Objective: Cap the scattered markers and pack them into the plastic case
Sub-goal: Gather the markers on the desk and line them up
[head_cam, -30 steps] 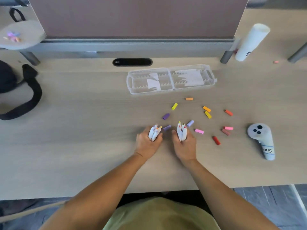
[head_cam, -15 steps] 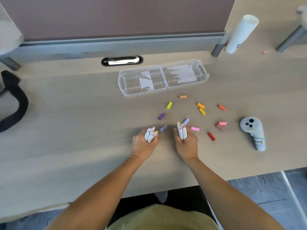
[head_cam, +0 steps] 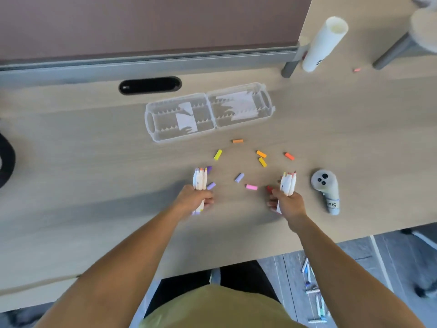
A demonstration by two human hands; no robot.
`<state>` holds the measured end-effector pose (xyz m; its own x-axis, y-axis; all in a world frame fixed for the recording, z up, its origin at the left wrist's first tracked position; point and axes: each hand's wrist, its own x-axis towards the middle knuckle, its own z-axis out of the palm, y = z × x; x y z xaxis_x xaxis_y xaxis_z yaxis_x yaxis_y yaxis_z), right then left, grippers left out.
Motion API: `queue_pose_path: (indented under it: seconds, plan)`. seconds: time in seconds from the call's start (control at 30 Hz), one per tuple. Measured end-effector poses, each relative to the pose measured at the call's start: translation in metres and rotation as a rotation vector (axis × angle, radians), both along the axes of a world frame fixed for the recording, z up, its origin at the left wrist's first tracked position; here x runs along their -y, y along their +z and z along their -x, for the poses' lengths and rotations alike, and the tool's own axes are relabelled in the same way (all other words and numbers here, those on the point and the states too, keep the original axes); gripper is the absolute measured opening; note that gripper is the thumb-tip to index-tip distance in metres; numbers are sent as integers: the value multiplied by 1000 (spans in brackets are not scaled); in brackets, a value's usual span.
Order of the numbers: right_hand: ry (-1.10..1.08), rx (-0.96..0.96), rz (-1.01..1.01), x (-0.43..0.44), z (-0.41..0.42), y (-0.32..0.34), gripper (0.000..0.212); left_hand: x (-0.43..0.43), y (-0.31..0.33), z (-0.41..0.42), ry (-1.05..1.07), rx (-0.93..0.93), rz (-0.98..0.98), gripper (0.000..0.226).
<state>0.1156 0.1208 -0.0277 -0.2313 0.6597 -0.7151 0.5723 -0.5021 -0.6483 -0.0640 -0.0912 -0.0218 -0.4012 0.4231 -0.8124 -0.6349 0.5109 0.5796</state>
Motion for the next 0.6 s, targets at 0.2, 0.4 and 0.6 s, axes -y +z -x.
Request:
queue_pose_path:
  seconds: [0.2,0.4,0.6]
  plan:
    - [172,-74,213,-36,52,0,27,-43,-7,21,40,-42,-18,23]
    - [289,-121,363,-49,80,1,23,-83,3,36,119,-81,77,28]
    - [686,-61,630,-31,78,6,18,-64,-3,27,88,-28,160,26]
